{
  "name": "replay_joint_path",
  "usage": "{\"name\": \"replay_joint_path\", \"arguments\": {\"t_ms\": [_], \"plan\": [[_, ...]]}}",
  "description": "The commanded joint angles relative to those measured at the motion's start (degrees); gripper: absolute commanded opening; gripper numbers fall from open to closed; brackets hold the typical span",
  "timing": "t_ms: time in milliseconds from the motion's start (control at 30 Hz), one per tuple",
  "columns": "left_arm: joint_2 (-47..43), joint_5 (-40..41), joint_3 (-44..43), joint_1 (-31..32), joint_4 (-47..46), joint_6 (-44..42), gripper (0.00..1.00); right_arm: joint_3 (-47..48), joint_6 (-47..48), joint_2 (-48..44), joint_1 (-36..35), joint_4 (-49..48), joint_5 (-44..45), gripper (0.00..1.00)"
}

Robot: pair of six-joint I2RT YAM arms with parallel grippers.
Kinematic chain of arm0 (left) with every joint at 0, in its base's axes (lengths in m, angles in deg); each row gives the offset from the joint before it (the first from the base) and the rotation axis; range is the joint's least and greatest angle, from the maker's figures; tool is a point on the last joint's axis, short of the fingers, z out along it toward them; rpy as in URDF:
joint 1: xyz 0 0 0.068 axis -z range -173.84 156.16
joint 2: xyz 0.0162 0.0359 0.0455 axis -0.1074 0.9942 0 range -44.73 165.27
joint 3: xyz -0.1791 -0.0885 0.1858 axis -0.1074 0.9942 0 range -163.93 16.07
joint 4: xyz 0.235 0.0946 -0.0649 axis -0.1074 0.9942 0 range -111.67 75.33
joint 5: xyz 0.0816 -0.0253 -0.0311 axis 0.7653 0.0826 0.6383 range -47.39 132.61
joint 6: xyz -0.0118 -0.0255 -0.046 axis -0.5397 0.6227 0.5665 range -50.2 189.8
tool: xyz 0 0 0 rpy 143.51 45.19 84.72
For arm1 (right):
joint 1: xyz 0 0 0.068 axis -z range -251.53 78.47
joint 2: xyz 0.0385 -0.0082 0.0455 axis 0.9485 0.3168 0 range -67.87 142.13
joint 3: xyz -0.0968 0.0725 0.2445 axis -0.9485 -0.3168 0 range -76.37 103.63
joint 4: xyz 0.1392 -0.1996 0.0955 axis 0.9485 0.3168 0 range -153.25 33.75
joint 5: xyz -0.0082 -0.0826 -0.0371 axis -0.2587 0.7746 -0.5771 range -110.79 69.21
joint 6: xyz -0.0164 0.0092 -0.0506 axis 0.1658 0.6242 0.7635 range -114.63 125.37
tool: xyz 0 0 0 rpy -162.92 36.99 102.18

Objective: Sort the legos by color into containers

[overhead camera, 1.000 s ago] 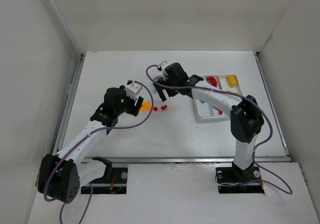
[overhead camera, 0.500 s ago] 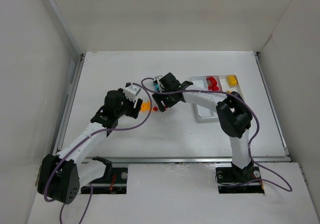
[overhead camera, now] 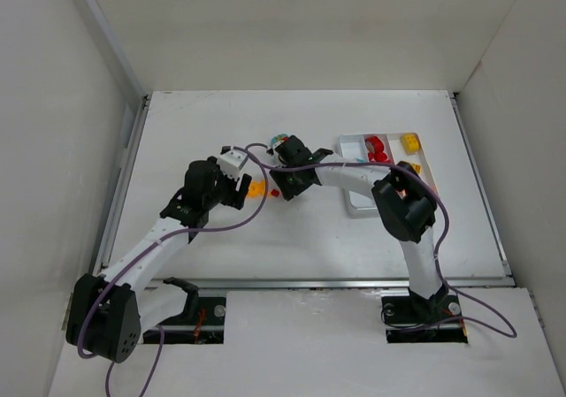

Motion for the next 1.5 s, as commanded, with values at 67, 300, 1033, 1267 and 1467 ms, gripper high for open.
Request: {"name": "replay_joint_path", "arguments": {"t_ms": [67, 300, 1033, 1267, 1467], "plan": [[-2.04, 0.45, 1.21, -0.01, -2.94, 0.60, 0.67, 2.11, -0.05, 1.73, -0.02, 0.05, 1.28, 0.34], [-2.04, 0.45, 1.21, -0.01, -2.94, 0.60, 0.67, 1.58, -0.05, 1.11, -0.02, 0.05, 1.81, 0.00], [-1.51, 0.97, 1.21, -0.54, -3.47, 0.60, 0.67, -8.18, -6.73, -19.27, 21.66, -4.44, 1.63, 0.00], [-1.51, 0.97, 1.21, -1.07, -3.47, 0.60, 0.67, -12.92, -9.11, -22.27, 31.87, -4.43, 1.11, 0.00], [-1.51, 0.97, 1.21, -1.07, -3.47, 0.60, 0.67, -14.76, -14.99, -21.22, 37.85, -4.78, 1.11, 0.00]]}}
